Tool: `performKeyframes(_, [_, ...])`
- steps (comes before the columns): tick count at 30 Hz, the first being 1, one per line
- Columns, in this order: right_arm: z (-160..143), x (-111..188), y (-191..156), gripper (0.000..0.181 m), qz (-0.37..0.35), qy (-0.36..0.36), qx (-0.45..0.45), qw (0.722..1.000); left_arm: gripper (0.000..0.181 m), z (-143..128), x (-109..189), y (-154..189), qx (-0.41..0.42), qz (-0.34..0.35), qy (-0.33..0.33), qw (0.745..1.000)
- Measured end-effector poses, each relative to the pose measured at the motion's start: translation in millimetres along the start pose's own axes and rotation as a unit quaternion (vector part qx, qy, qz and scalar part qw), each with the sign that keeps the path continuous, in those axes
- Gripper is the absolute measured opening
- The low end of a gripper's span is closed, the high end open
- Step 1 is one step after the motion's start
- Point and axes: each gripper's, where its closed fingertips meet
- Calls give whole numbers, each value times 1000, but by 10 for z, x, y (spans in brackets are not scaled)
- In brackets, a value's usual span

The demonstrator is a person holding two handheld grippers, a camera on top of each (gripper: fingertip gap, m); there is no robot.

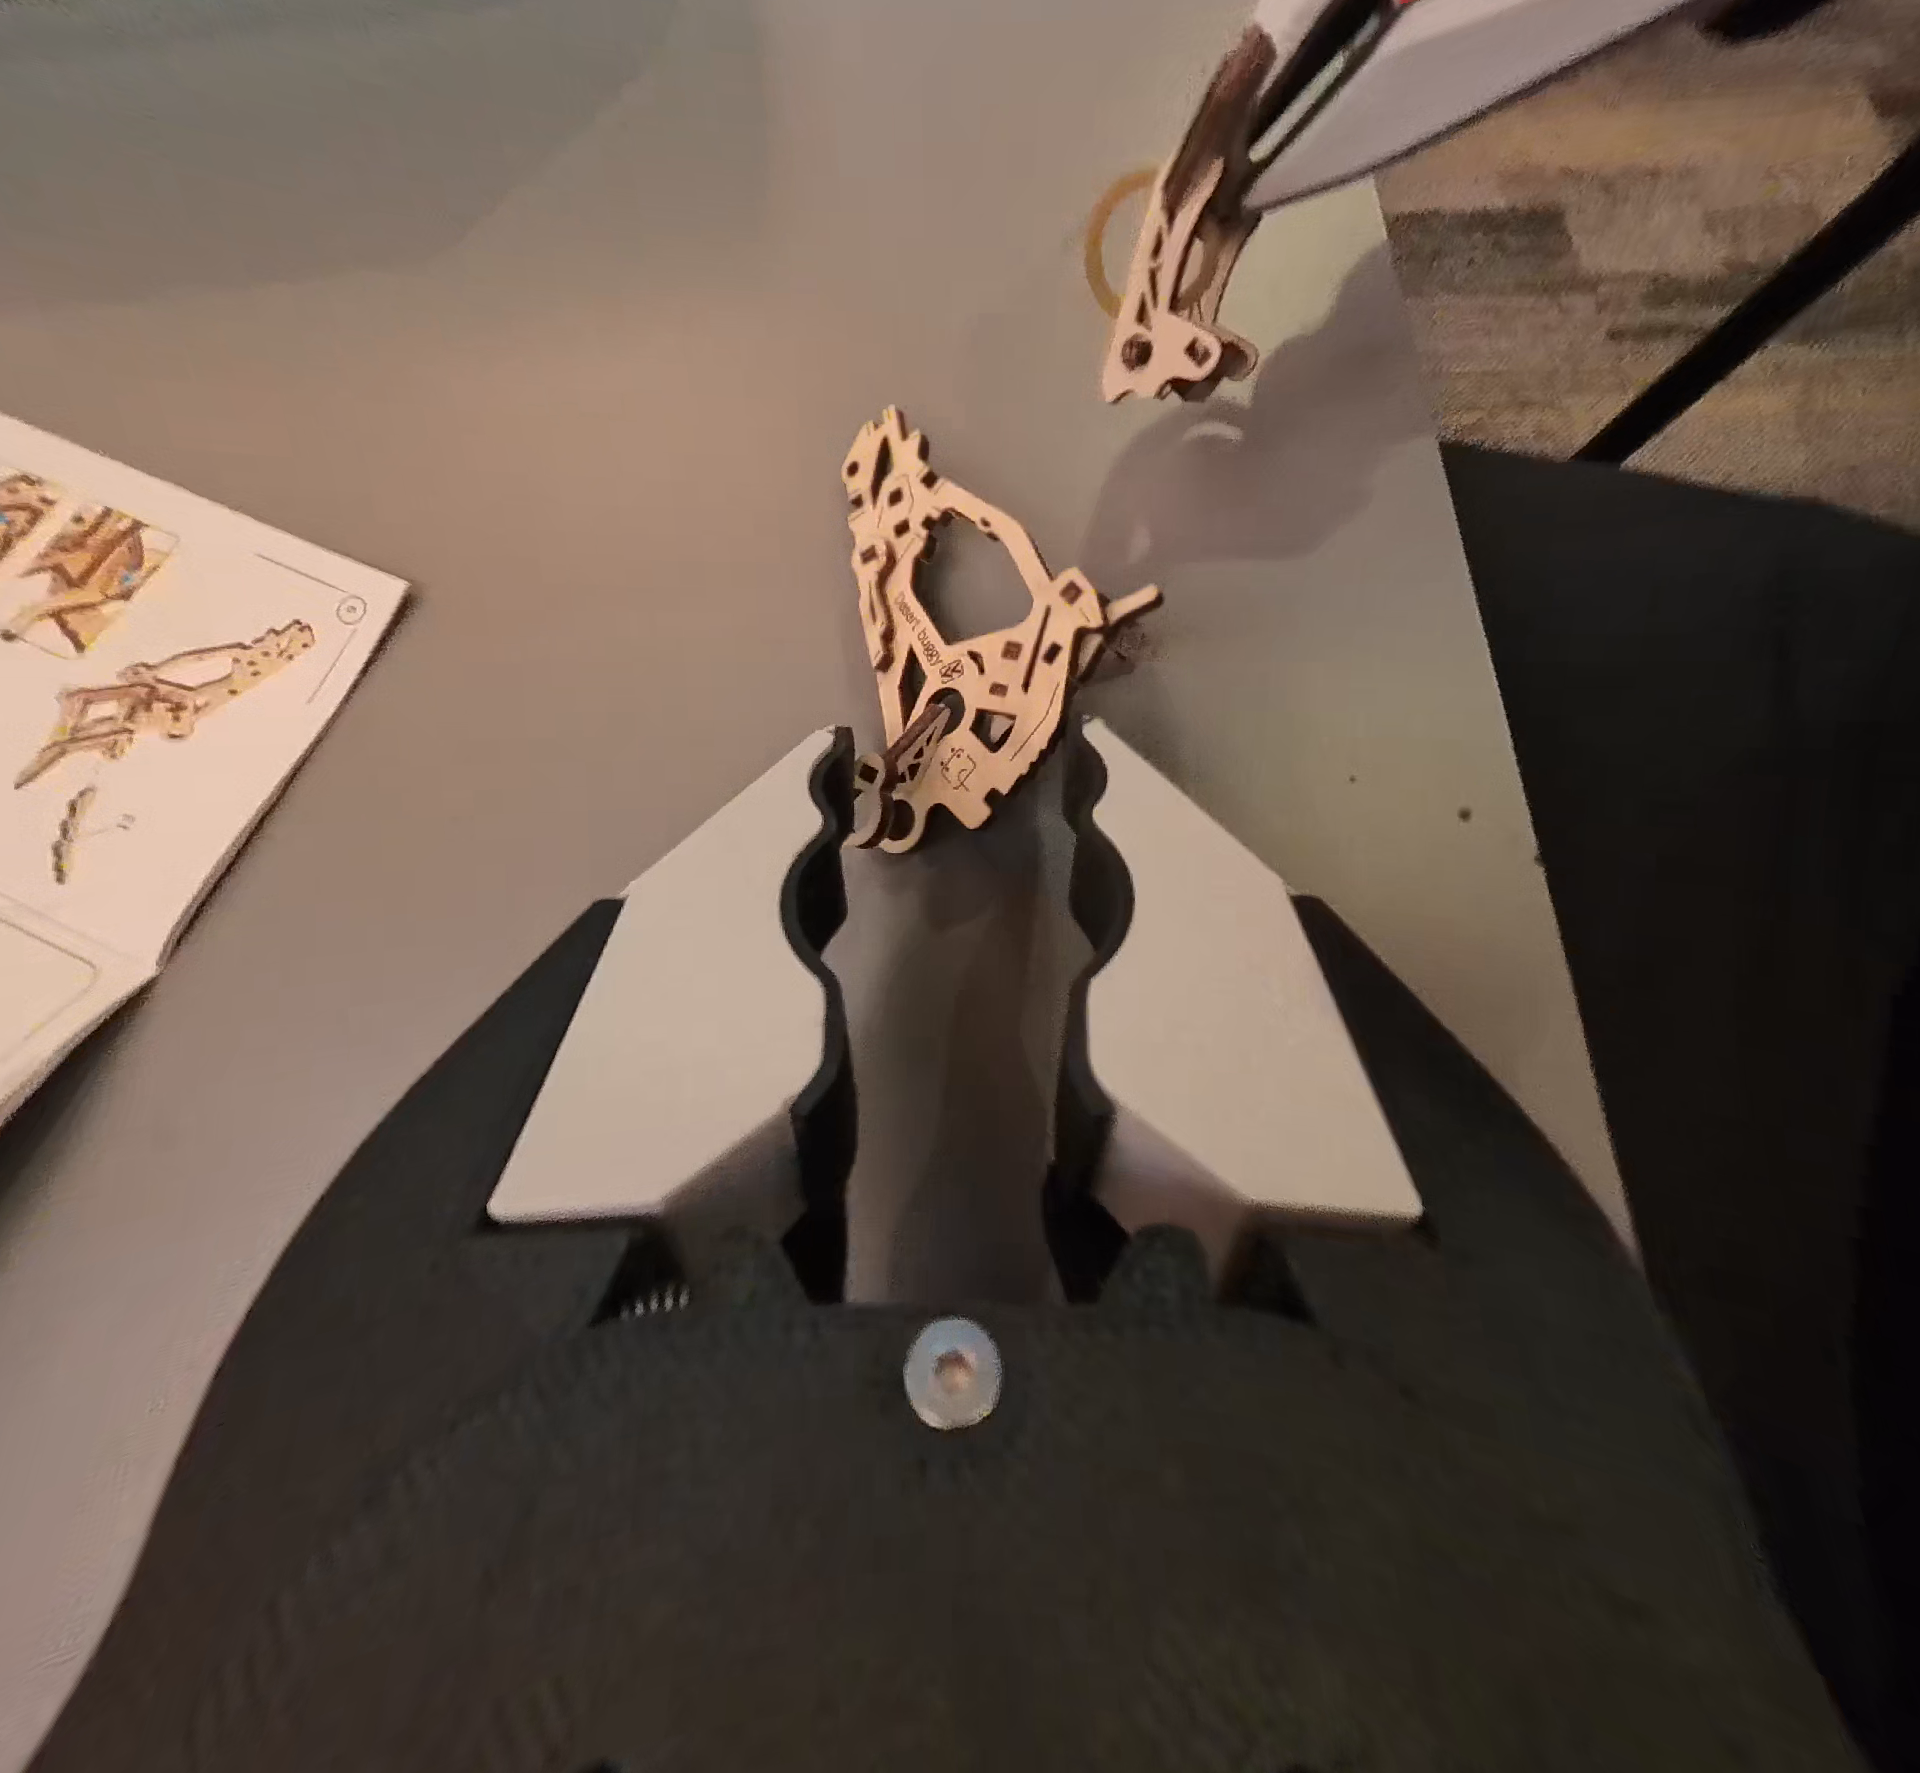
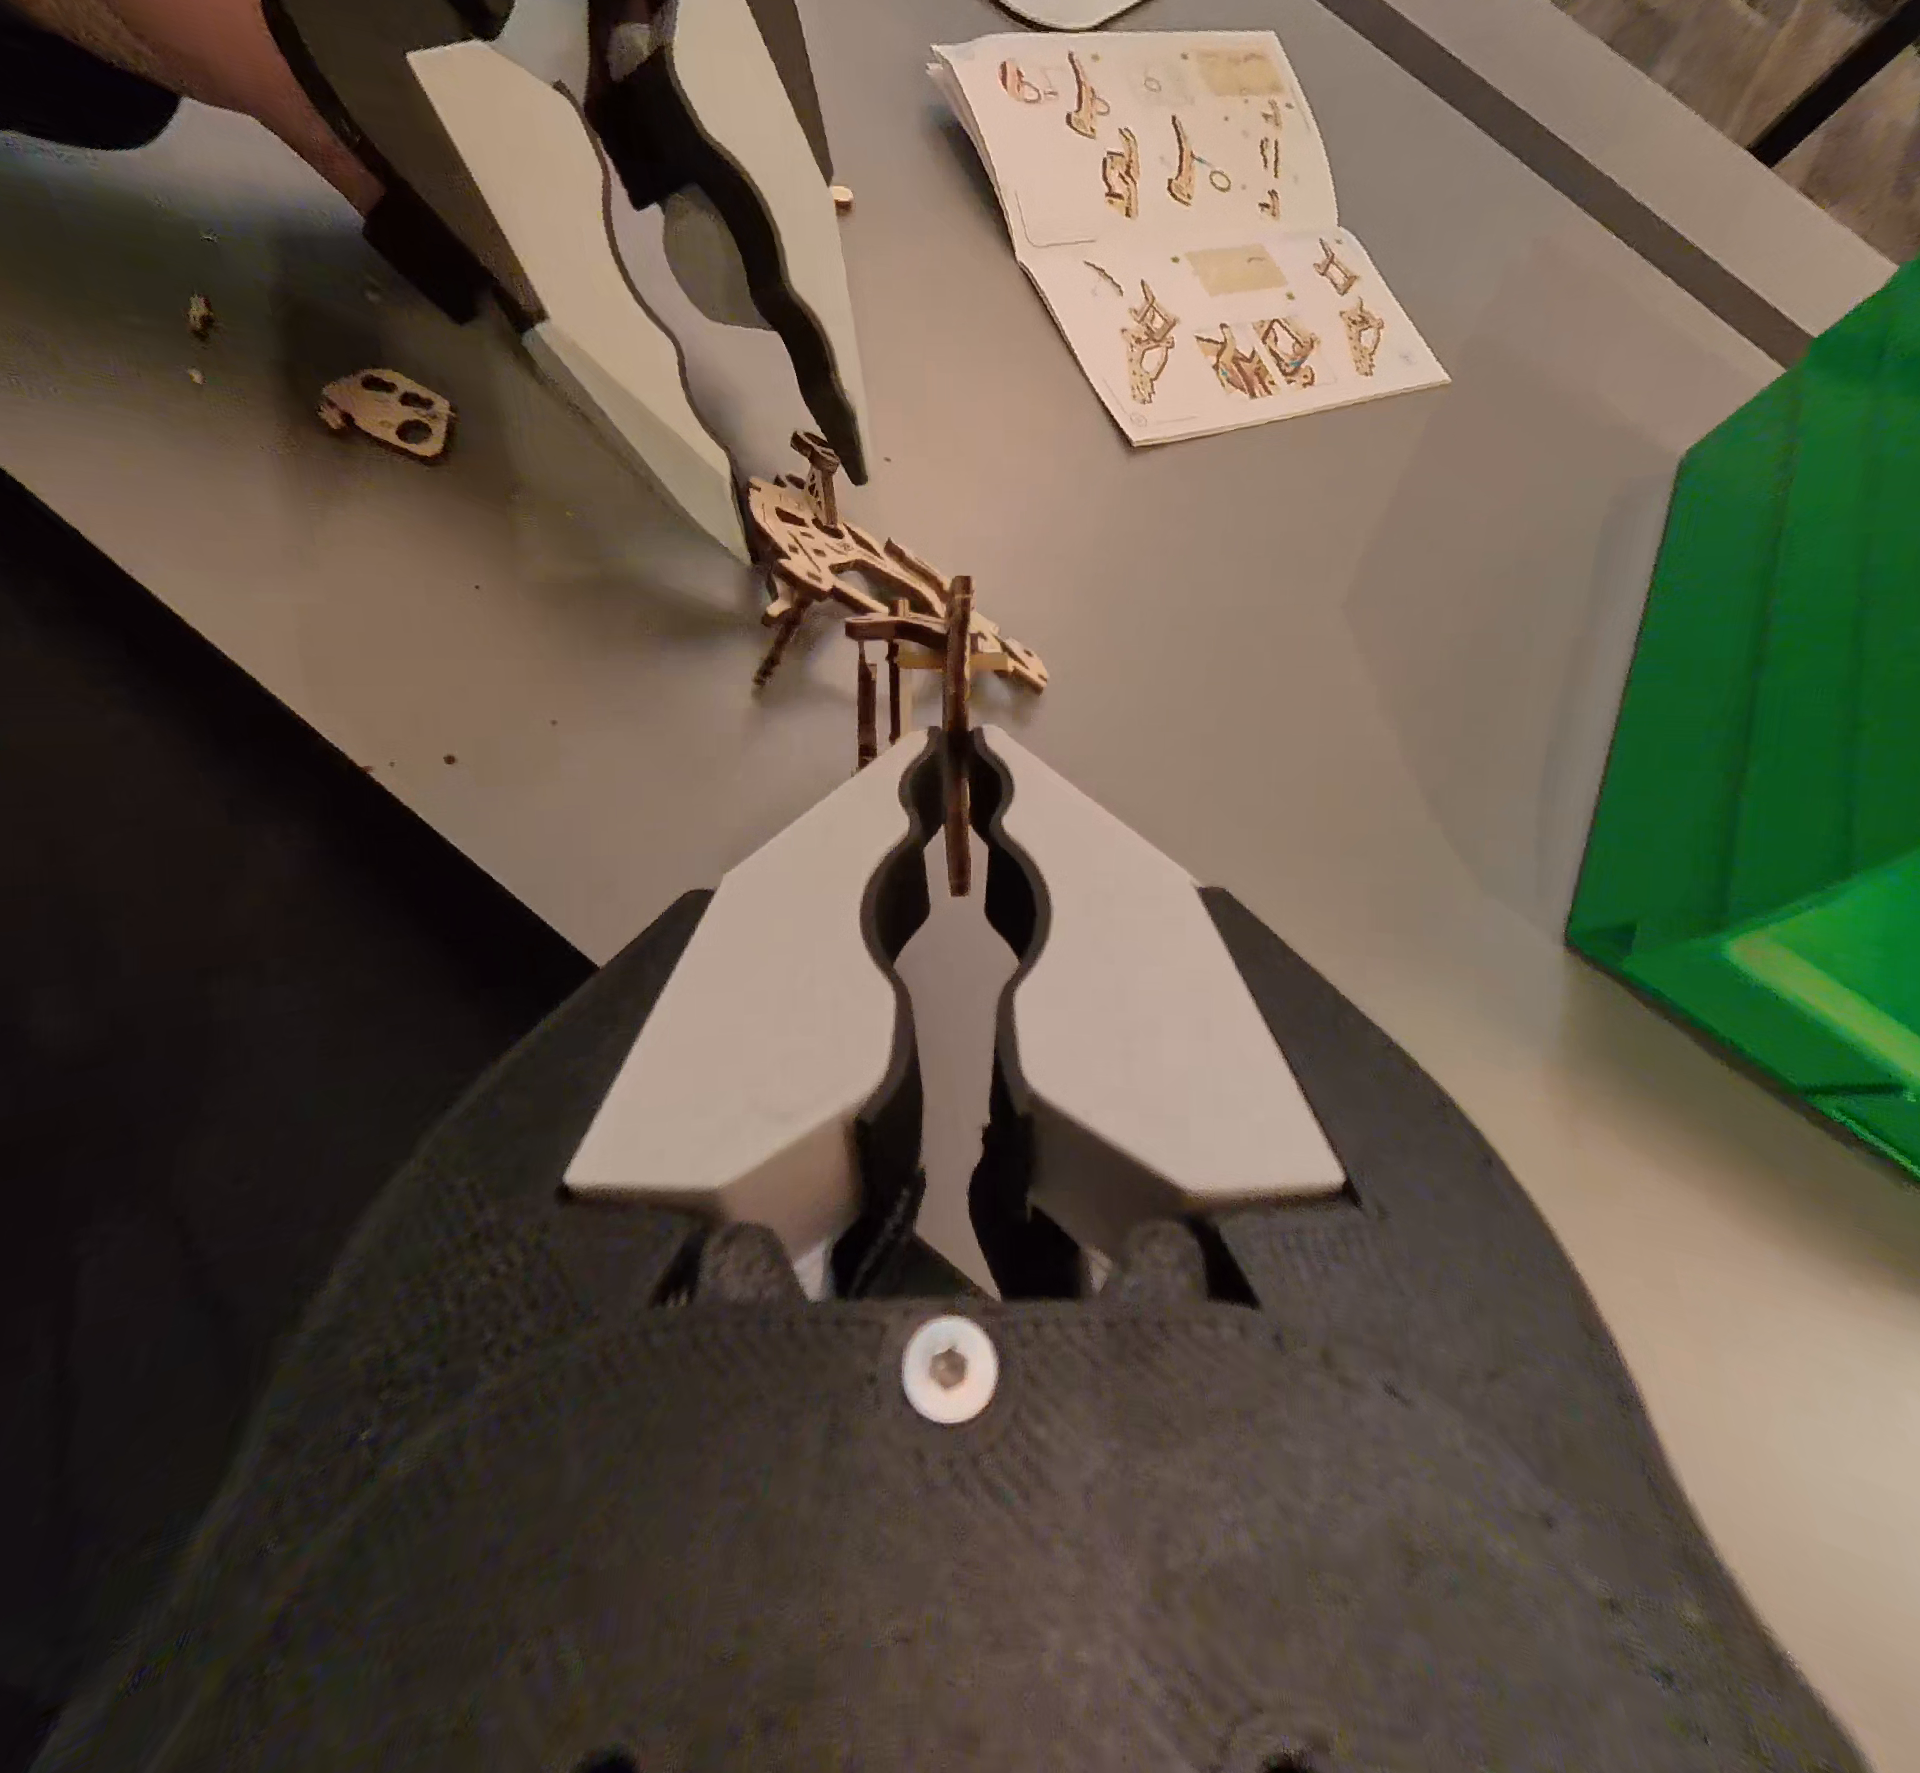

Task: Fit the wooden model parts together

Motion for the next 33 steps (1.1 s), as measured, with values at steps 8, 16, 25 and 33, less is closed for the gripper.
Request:
performKeyframes(8, [-6, 33, 145, 0, -34, -5, 4, 999, 37, 292, 71, -28, 283, -138, 91, 945])
performKeyframes(16, [101, 61, 327, 0, -51, 5, -2, 999, 8, 501, 305, -190, 399, -249, 174, 865])
performKeyframes(25, [-84, -93, 256, 0, -16, -4, -43, 999, 19, 212, 217, -258, 353, -156, 92, 918])
performKeyframes(33, [-185, -257, 219, 0, 10, -23, -61, 998, 33, 60, 22, -150, 361, -122, 25, 924])
Point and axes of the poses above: each gripper's, where its closed fingertips meet, x back along the fingers, z out of its top, y = z × x across the jaws, and after that the axes turned 12 degrees about x, right-handed
